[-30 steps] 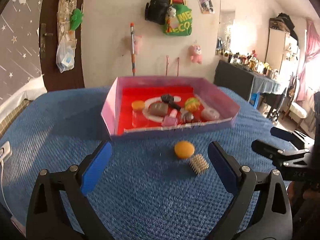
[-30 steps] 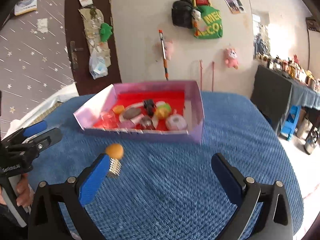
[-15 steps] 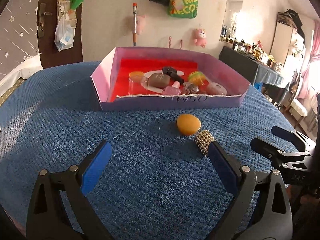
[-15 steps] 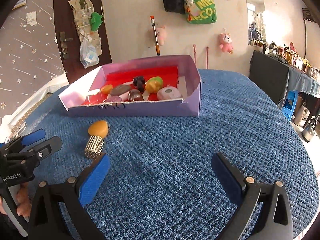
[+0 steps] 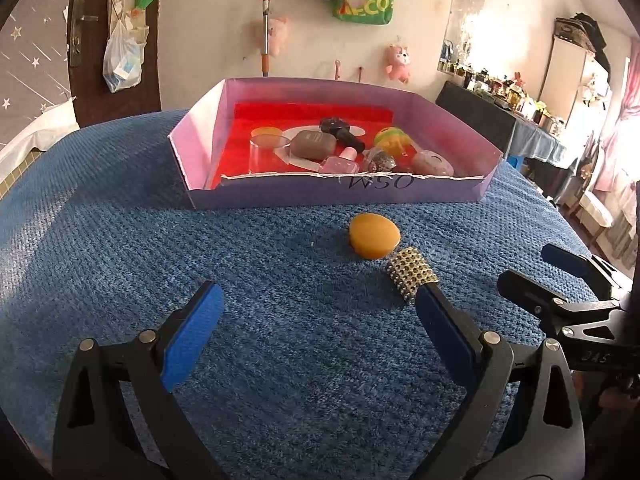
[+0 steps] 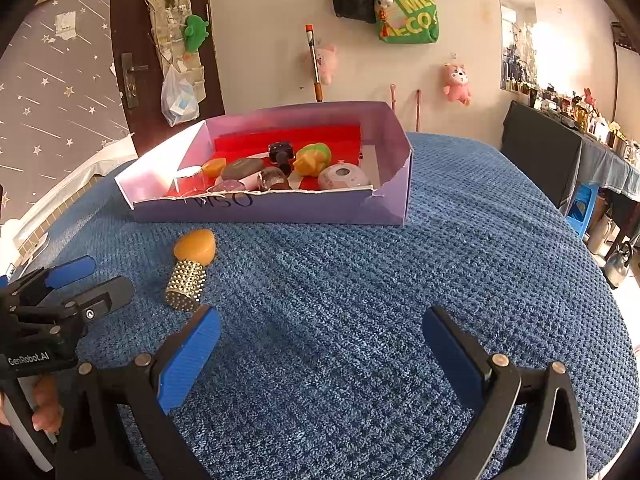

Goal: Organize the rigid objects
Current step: 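Move both open tools toward the orange ball and gold mesh cylinder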

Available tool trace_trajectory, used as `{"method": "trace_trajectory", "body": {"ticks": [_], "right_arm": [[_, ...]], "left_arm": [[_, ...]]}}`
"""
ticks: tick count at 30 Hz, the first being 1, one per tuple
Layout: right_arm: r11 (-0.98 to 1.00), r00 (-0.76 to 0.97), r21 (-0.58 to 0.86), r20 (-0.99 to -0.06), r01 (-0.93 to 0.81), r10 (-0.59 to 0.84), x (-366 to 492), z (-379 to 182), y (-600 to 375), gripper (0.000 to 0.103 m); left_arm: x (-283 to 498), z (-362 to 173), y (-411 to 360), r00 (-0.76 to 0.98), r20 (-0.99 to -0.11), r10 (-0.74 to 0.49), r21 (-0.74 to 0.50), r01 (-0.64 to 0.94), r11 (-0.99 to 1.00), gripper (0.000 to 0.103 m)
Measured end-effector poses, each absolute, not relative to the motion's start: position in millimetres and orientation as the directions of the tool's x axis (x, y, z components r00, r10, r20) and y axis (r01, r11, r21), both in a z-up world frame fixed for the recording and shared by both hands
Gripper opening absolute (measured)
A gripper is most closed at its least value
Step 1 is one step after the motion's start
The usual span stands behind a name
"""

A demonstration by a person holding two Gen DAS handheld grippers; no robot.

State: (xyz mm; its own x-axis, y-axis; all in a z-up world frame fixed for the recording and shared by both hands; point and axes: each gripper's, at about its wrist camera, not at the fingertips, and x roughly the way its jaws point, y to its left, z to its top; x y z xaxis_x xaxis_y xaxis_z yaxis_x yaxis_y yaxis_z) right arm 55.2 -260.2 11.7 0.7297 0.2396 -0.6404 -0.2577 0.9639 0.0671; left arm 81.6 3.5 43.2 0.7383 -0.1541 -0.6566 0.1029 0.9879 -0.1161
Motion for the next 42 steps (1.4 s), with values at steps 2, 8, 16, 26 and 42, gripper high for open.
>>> {"method": "trace_trajectory", "body": {"ticks": [2,8,16,26,42], "right_arm": [[0.965,0.732,0.064,-0.639,-0.255,0.236,56,12,-262,0.103],[0.974,0.743,0.063,-0.636,-0.220,0.209,60,17,-280,0.103],[0.976,0.739,0.111,-0.639,-0.186,0.213,69,23,-301,0.103],[0.961,0.715,0.119,-0.647,-0.250,0.266,83,26,-276,0.103],[0.933,0.663,0.127,-0.672,-0.335,0.330,106,34,-249,0.103]], "left_arm": [[85,45,-1,0.731,-0.661,-0.170,-0.129,0.113,0.985,0.098],[99,46,-21,0.692,-0.691,-0.210,-0.147,0.149,0.978,0.098],[114,33,-26,0.623,-0.763,-0.172,-0.091,0.160,0.983,0.098],[106,53,37,0.668,-0.737,-0.103,-0.071,0.075,0.995,0.098],[134,44,18,0.628,-0.763,-0.150,-0.020,0.209,0.978,0.098]]}}
